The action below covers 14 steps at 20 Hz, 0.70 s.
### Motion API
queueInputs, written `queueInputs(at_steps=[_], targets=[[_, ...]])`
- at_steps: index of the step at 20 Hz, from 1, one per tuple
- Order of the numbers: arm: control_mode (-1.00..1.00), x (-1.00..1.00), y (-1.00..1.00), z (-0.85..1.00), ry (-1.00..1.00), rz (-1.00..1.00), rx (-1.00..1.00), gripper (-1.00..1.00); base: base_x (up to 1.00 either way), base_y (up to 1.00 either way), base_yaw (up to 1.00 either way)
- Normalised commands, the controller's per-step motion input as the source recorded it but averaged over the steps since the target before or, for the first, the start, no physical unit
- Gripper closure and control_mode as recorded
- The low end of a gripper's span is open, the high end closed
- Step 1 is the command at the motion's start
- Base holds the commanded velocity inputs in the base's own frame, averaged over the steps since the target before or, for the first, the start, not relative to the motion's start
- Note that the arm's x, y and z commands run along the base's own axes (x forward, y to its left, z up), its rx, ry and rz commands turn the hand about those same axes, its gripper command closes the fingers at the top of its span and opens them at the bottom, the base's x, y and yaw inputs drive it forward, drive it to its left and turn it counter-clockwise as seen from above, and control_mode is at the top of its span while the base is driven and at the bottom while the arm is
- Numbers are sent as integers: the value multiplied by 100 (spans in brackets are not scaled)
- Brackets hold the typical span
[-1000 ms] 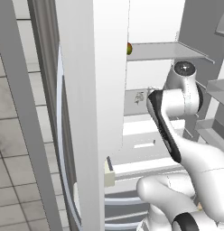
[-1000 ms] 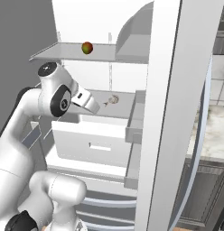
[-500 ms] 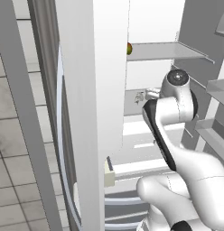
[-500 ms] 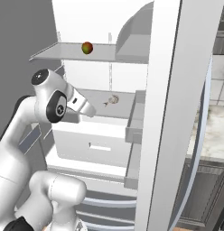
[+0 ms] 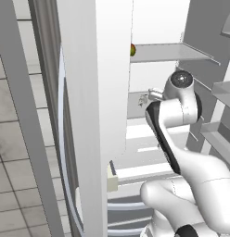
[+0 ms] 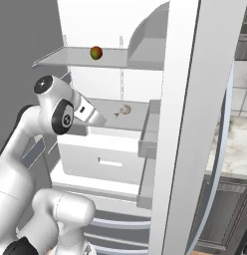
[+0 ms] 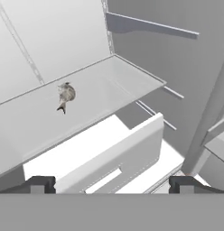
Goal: Take the fish out of the fridge, briefly rinse it in the sink, and place it on the tray next to the sink.
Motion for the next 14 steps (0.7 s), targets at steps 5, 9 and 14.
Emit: queueInputs(at_steps=[5,9,14], targets=[[-100,-6,0,10,2,23,2,-100,0,0,0],[-100,0,1,0,5,18,0,-100,0,0,0],[-100,2,7,-3,0,5,0,-100,0,0,0]])
